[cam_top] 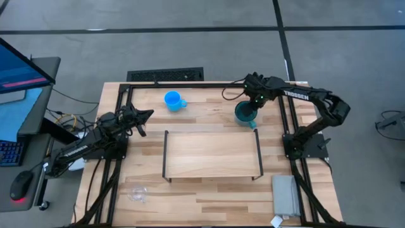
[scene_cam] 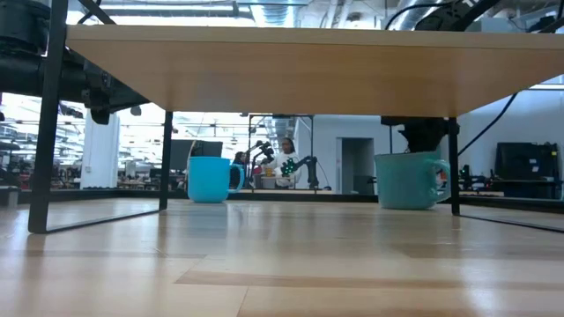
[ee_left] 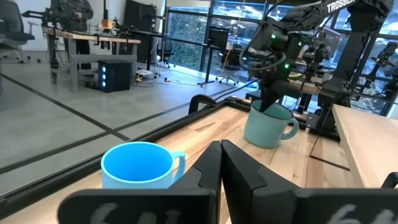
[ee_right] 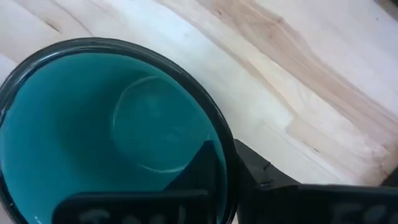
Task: Stack small to large cups/mugs on shelf
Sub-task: Put the green mug on the shelf
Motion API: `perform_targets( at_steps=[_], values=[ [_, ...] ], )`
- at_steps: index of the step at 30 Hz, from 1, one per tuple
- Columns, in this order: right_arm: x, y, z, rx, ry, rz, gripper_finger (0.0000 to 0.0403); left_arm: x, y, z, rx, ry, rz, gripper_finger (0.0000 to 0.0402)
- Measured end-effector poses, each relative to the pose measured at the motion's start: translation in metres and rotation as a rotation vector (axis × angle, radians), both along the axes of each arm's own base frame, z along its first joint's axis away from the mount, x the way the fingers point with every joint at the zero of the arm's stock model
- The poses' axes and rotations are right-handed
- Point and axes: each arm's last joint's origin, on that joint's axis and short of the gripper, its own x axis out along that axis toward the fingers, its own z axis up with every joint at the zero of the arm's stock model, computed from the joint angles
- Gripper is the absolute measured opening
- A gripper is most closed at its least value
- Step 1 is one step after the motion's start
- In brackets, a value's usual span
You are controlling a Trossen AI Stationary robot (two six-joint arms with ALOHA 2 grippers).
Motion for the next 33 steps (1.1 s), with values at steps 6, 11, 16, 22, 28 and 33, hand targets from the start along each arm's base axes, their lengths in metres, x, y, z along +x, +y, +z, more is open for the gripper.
perform_targets(
  at_steps=[6,11,16,22,28,33],
  values=[
    [-0.002,-0.002,-0.001,0.021,-0.009,-0.038,0.0037,0.0,0.0,0.0,0.0,0.0,0.0,0.0],
    [0.0,-0.006,0.009,0.013,-0.028,-0.043,0.0035,0.0,0.0,0.0,0.0,0.0,0.0,0.0],
    [0.008,-0.015,0.031,-0.054,-0.067,-0.044,0.003,0.0,0.0,0.0,0.0,0.0,0.0,0.0],
    [0.014,-0.019,0.054,-0.084,-0.11,-0.018,0.0029,0.0,0.0,0.0,0.0,0.0,0.0,0.0],
    [0.015,-0.02,0.079,-0.096,-0.121,-0.02,0.0029,0.0,0.0,0.0,0.001,0.0,0.001,0.0],
    [0.018,-0.023,0.106,-0.135,-0.181,-0.018,0.0029,0.0,0.0,0.0,0.0,0.0,0.0,0.0]
  ],
)
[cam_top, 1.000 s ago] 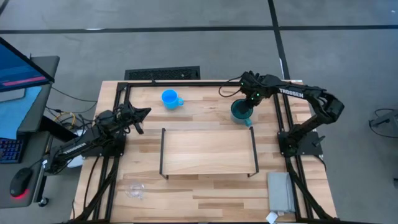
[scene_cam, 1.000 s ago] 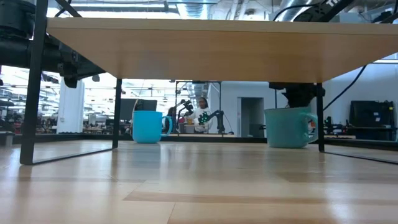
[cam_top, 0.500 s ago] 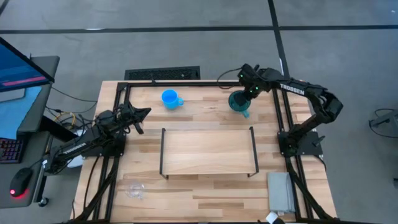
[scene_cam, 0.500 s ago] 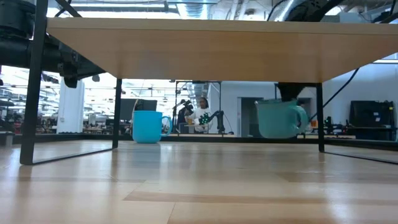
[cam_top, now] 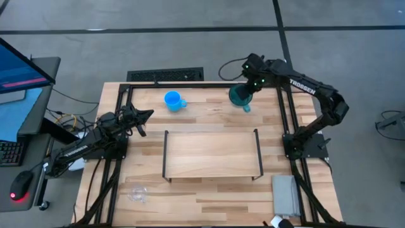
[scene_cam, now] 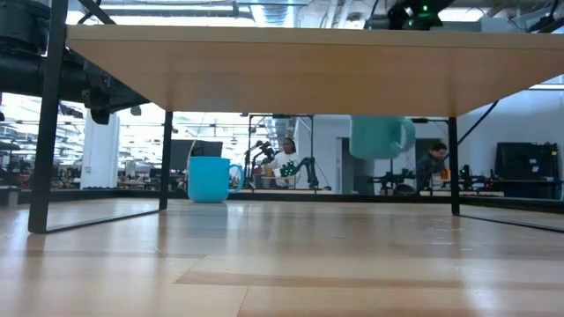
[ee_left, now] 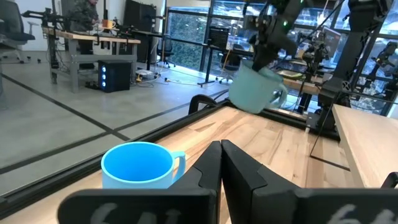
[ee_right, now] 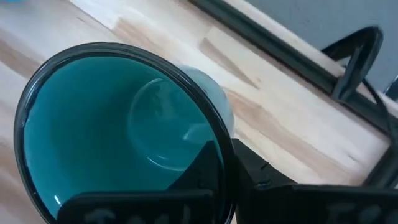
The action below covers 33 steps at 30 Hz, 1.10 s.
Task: Stack small to large cups/mugs on shelf
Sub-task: Put the green mug on the shelf
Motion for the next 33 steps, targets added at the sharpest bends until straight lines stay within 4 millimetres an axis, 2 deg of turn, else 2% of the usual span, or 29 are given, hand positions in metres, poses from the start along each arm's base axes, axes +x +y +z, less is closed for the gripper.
perform_targets(
  at_steps=[5,9,13,18,23,33],
  values=[
    [0.0,0.001,0.036,-0.025,-0.067,-0.05,0.0029,0.0,0.0,0.0,0.0,0.0,0.001,0.0],
    [-0.002,0.01,0.065,-0.026,-0.1,-0.072,0.0029,0.0,0.0,0.0,0.0,0.0,0.0,0.0],
    [-0.002,0.026,0.091,-0.013,-0.142,-0.049,0.0029,0.0,0.0,0.0,0.0,0.0,0.0,0.0],
    [0.005,0.054,0.115,0.022,-0.21,0.004,0.0029,0.0,0.0,0.0,0.0,0.0,0.001,0.0],
    [0.013,0.085,0.126,0.072,-0.239,0.036,0.0029,0.0,0.0,0.0,0.0,0.0,0.001,0.0],
    [0.024,0.143,0.126,0.242,-0.227,0.065,0.0029,0.0,0.0,0.0,-0.004,-0.002,0.0,0.0]
  ],
)
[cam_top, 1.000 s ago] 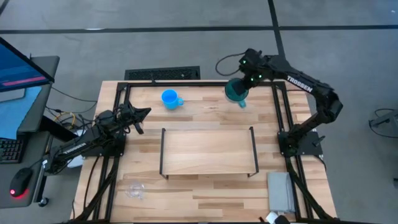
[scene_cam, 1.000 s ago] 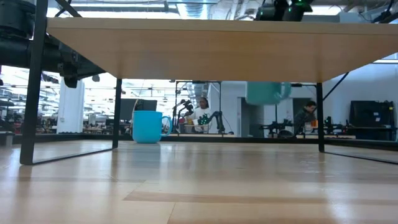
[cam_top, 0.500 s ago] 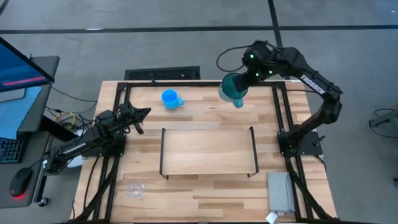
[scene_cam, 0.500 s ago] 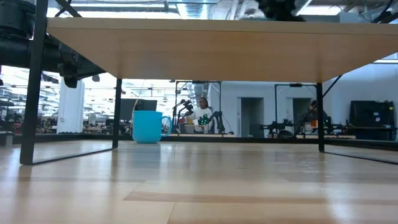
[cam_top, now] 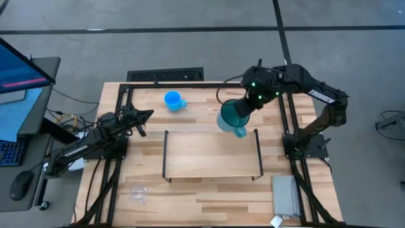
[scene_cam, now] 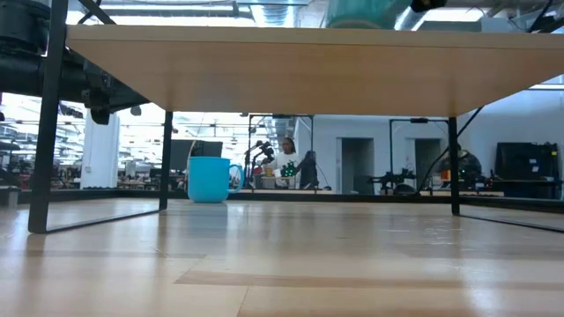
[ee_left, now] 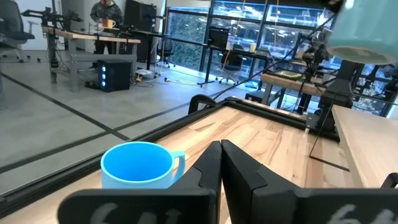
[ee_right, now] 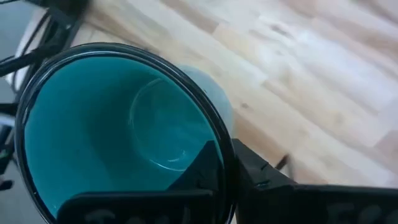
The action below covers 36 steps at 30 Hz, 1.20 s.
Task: Stack small to large cups/mugs on shelf
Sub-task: Put the green mug on the shelf
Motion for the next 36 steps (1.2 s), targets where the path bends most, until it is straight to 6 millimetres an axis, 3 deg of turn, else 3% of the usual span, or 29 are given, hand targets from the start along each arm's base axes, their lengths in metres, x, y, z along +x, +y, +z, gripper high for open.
perform_targets(
  at_steps=[12,23,36],
  values=[
    [0.001,0.056,-0.002,0.05,0.041,-0.028,0.0029,0.0,0.0,0.0,-0.001,-0.001,0.0,0.0],
    [-0.002,0.098,-0.006,0.032,0.034,-0.257,0.0029,0.0,0.0,0.0,-0.067,-0.037,-0.002,0.0],
    [0.055,0.119,-0.062,0.113,0.298,-0.349,0.0029,0.0,0.0,0.0,-0.109,-0.061,-0.004,0.0]
  ],
)
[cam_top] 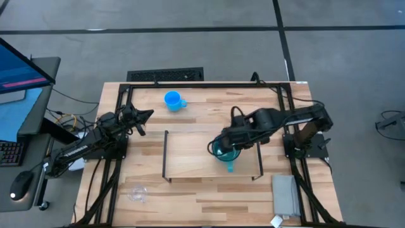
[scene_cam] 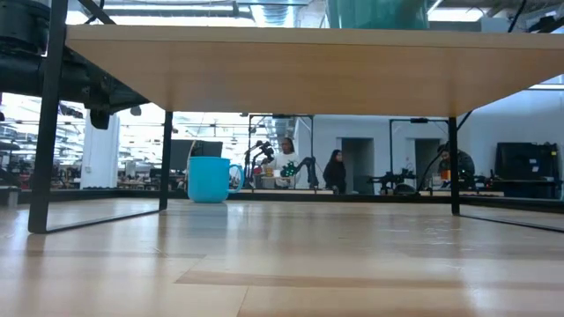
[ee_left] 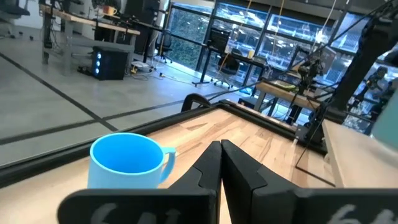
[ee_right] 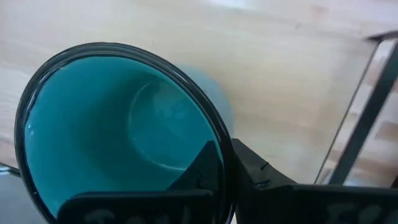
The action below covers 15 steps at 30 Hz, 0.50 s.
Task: Stack small to large cups/mugs on shelf
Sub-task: Put the green mug on the shelf
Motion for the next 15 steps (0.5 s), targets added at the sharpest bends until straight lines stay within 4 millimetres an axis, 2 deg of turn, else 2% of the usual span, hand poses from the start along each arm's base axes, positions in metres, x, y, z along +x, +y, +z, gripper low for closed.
perform_targets(
  at_steps=[7,15],
  values=[
    [0.009,0.005,-0.009,0.034,0.02,-0.031,0.0029,0.001,0.0,-0.001,-0.005,0.01,0.0,0.0],
    [-0.005,0.01,-0.002,0.016,0.008,-0.108,0.0029,0.001,0.001,-0.002,-0.01,0.019,0.0,0.0]
  ],
)
